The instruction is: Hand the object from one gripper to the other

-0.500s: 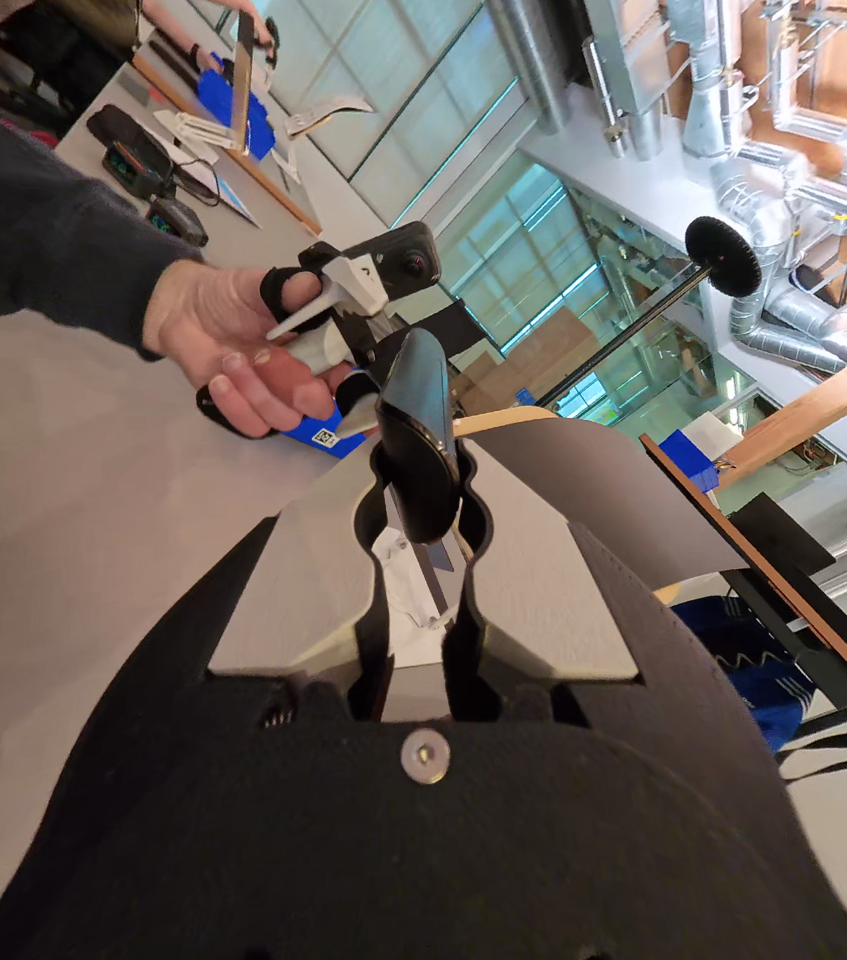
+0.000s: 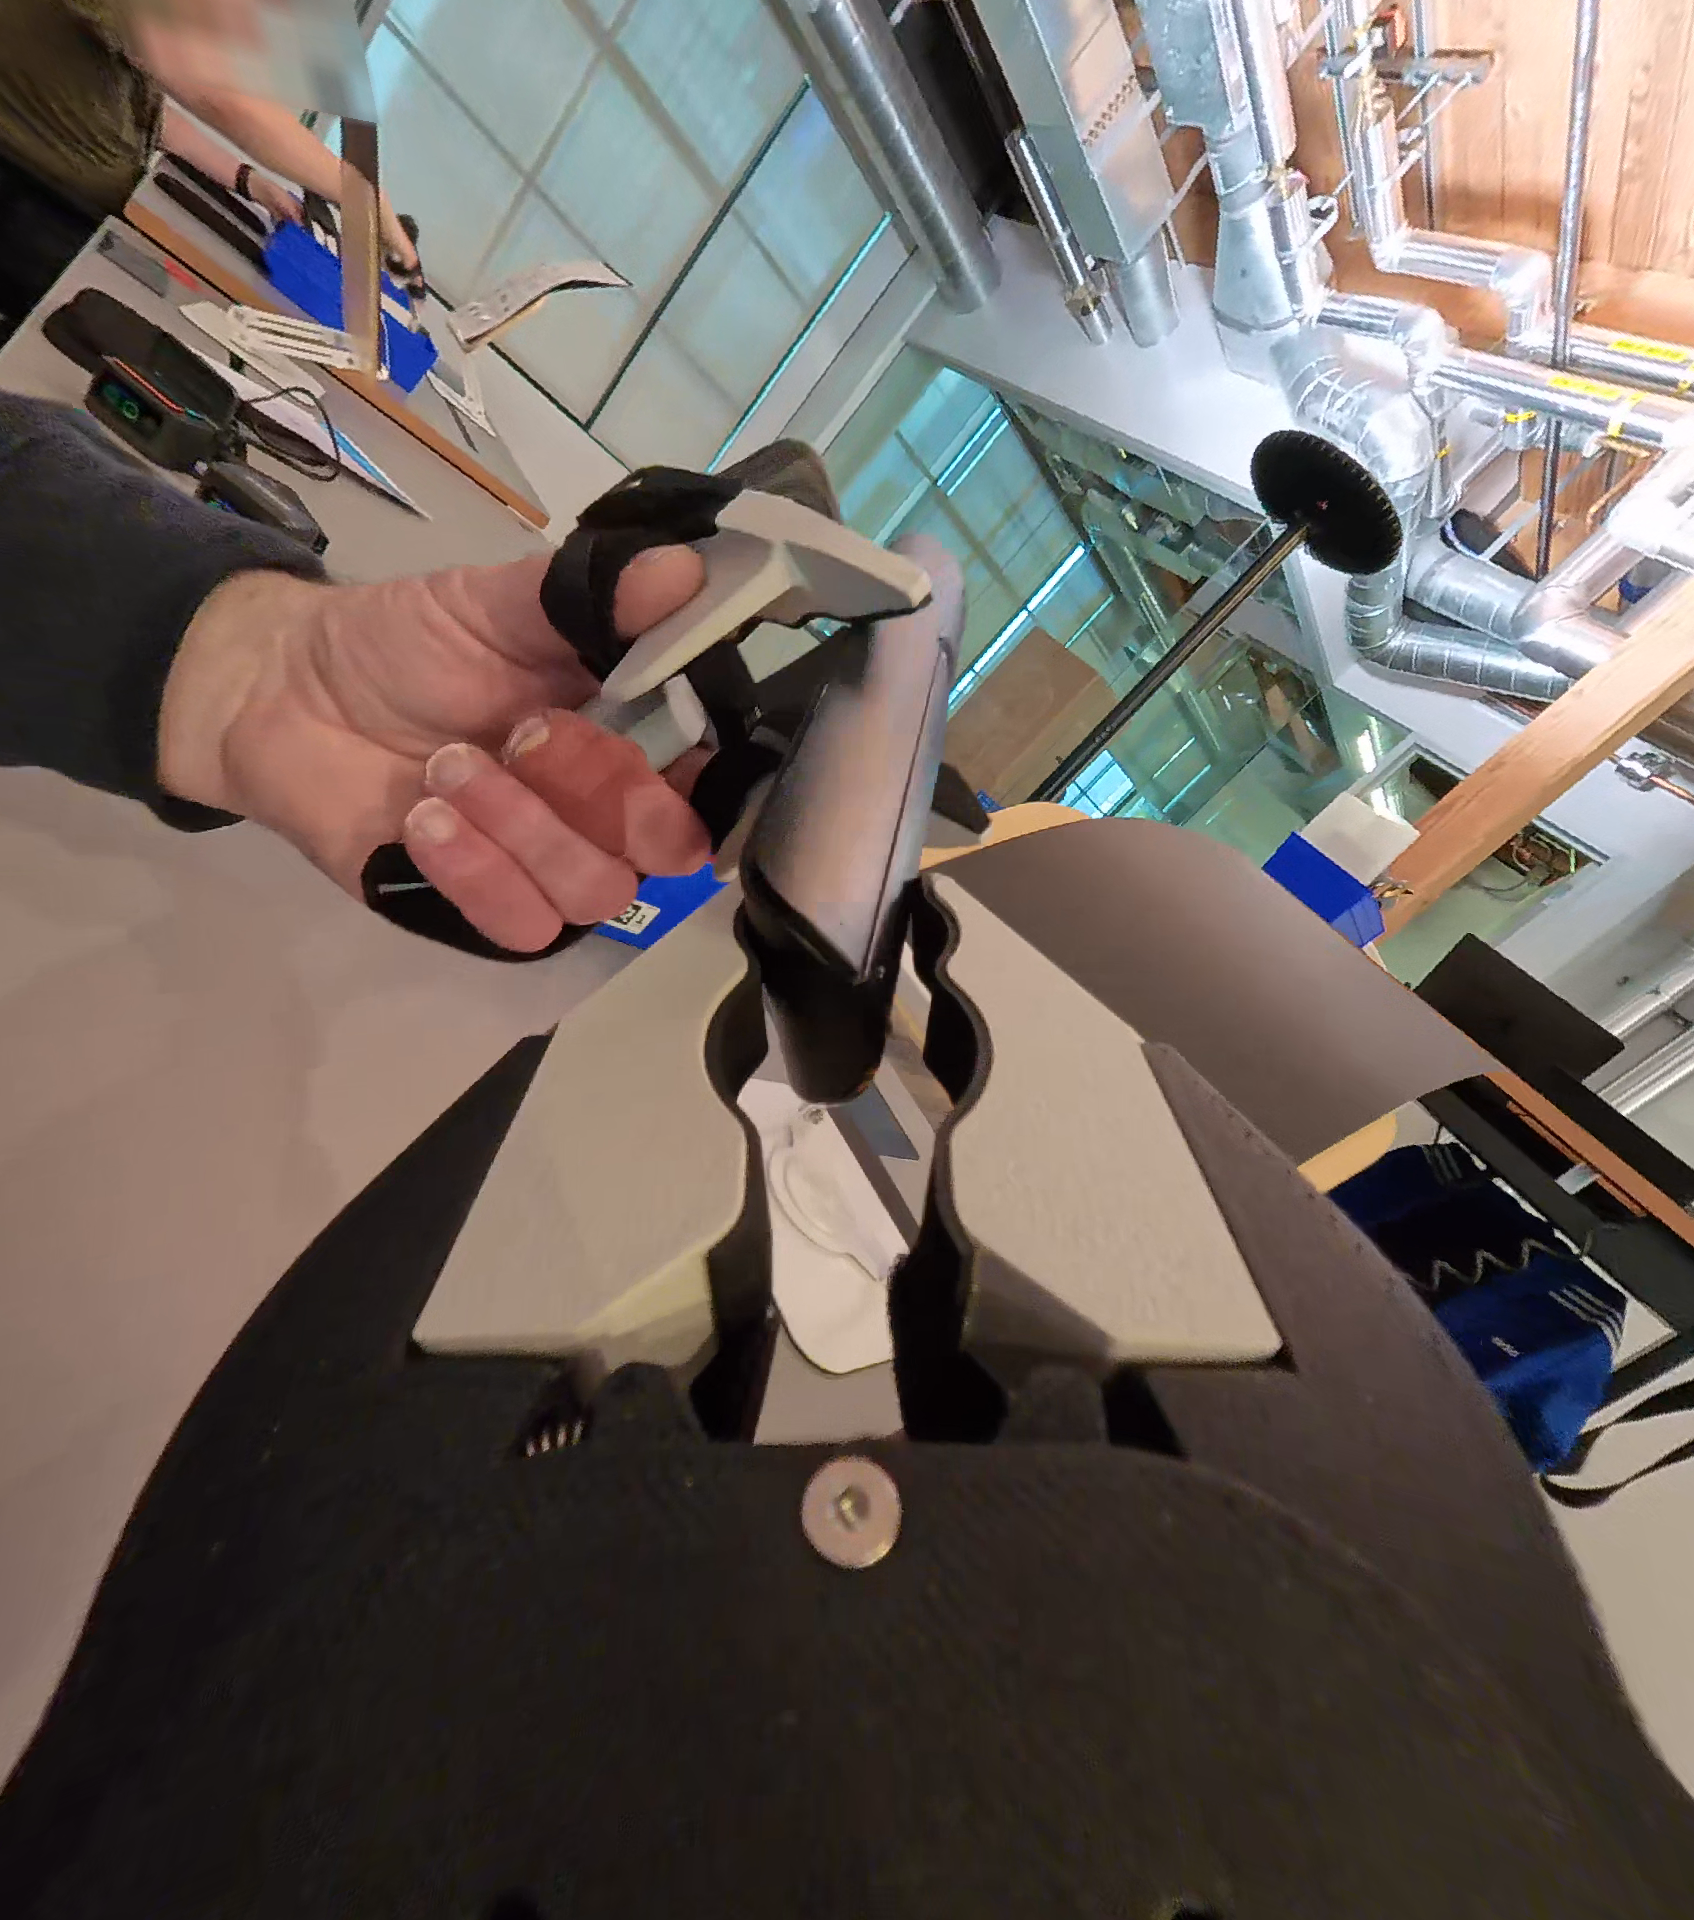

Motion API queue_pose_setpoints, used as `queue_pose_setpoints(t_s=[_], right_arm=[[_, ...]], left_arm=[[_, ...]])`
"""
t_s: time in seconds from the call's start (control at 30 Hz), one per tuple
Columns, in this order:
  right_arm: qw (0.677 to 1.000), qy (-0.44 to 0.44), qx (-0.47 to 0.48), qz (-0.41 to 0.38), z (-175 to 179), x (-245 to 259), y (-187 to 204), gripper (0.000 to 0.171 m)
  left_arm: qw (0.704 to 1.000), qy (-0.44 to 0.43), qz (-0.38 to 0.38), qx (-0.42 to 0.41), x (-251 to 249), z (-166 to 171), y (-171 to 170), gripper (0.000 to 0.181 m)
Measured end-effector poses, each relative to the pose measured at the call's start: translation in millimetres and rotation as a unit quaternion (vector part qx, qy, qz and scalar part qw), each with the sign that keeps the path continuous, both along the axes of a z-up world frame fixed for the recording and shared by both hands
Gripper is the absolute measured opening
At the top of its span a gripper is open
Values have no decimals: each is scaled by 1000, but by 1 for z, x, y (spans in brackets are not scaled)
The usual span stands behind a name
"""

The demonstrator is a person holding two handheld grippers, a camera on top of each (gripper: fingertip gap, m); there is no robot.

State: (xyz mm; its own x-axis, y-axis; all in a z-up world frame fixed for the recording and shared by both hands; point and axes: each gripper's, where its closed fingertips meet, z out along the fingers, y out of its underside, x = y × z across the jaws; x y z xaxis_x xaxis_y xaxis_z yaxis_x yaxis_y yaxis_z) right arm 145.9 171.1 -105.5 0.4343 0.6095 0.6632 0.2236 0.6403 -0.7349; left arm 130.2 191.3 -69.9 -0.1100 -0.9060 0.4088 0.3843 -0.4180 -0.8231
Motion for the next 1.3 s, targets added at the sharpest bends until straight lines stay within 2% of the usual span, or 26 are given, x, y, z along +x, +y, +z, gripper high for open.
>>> queue_pose_setpoints(t_s=[0.03, 0.27, 0.37, 0.4, 0.53, 0.67, 0.77, 0.83, 0.9, 1.0, 1.17, 1.3], right_arm=[[1000, -4, 2, -4, -1, -1, 1, 23], [997, -22, 49, -58, -1, -5, 2, 21], [995, -25, 59, -71, -3, -8, 2, 21], [995, -26, 60, -74, -5, -9, 3, 21], [995, -33, 53, -77, -11, -9, 5, 22], [997, -56, 36, -48, -20, -12, 3, 27], [997, -77, 16, -20, -24, -9, -2, 47], [995, -100, -11, 5, -24, -3, -4, 48], [991, -124, -25, 34, -16, -1, -7, 58], [983, -164, -22, 82, 5, -3, -12, 58], [970, -224, -1, 91, 33, -12, 3, 67], [948, -293, 19, 124, 36, -29, 0, 75]], left_arm=[[1000, 5, 1, 5, -1, 0, 0, 58], [1000, 2, -17, 6, -4, 4, -6, 56], [1000, 5, -7, 3, -1, 2, -6, 65], [1000, 4, -11, 4, -1, 1, -6, 58], [1000, 12, -9, 0, 0, -3, -6, 56], [999, 40, -4, 20, -2, -4, -5, 54], [997, 75, -8, 36, -4, -8, -3, 54], [993, 109, -4, 44, -7, -13, 1, 54], [989, 134, -25, 53, -9, -17, -1, 54], [978, 191, -38, 79, -6, -26, -4, 54], [965, 231, -68, 101, 2, -35, -14, 53], [944, 287, -111, 117, 10, -51, -24, 53]])
